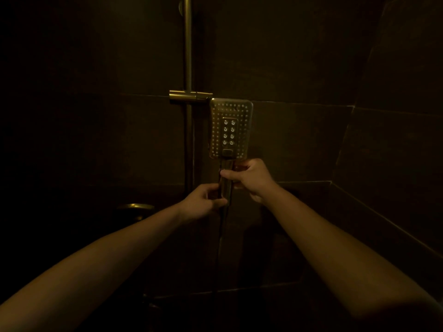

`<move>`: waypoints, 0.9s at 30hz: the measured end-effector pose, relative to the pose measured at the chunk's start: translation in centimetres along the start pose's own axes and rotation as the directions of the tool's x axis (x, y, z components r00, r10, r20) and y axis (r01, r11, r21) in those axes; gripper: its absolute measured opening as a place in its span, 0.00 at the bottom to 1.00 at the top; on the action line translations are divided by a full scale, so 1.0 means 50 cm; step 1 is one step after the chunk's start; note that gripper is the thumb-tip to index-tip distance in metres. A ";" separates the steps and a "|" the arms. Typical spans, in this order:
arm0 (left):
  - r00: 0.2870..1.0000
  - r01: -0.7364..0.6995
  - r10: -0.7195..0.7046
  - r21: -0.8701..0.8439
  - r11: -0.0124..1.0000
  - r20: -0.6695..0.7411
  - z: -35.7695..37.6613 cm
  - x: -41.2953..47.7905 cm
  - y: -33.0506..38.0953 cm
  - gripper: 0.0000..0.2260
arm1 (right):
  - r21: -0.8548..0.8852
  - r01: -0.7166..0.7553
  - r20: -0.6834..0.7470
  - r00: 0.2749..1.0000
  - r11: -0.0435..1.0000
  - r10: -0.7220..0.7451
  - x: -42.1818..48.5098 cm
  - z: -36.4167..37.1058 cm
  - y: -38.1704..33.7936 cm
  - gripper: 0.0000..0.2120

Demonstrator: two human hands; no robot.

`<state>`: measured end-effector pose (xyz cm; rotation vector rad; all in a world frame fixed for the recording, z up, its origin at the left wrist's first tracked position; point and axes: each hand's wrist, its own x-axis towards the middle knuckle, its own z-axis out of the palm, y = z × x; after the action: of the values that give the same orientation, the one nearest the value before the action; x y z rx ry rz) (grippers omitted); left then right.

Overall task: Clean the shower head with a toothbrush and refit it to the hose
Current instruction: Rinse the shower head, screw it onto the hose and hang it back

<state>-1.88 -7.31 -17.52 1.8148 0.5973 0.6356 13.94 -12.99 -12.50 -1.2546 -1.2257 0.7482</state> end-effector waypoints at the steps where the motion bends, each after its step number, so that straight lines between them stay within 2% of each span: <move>1: 1.000 -0.006 0.006 0.007 1.000 0.005 -0.006 0.005 0.006 0.13 | -0.005 0.001 -0.004 1.000 1.000 -0.001 0.007 0.002 -0.005 0.09; 11: 0.990 -0.099 0.109 0.112 0.989 -0.089 -0.083 0.112 0.117 0.10 | 0.029 0.073 -0.104 0.992 0.997 -0.069 0.129 -0.003 -0.117 0.10; 16: 0.982 -0.090 0.128 0.251 0.964 -0.140 -0.113 0.177 0.205 0.16 | -0.002 0.129 -0.113 0.985 0.992 -0.129 0.205 -0.035 -0.183 0.11; 18: 0.974 -0.103 0.159 0.304 0.947 -0.163 -0.126 0.204 0.240 0.12 | -0.016 0.164 -0.101 0.981 0.986 -0.165 0.239 -0.055 -0.208 0.11; 22: 0.936 -0.134 0.270 0.484 0.865 -0.224 -0.151 0.260 0.314 0.10 | 0.001 0.229 -0.076 0.971 0.973 -0.228 0.305 -0.083 -0.258 0.09; 27: 0.849 -0.044 0.375 0.658 0.752 -0.372 -0.168 0.302 0.378 0.15 | 0.043 0.291 0.001 0.957 0.956 -0.292 0.372 -0.101 -0.315 0.07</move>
<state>5.36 2.75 4.90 2.3971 1.0417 1.1843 20.27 -0.53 8.12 -1.0077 -1.3580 0.5593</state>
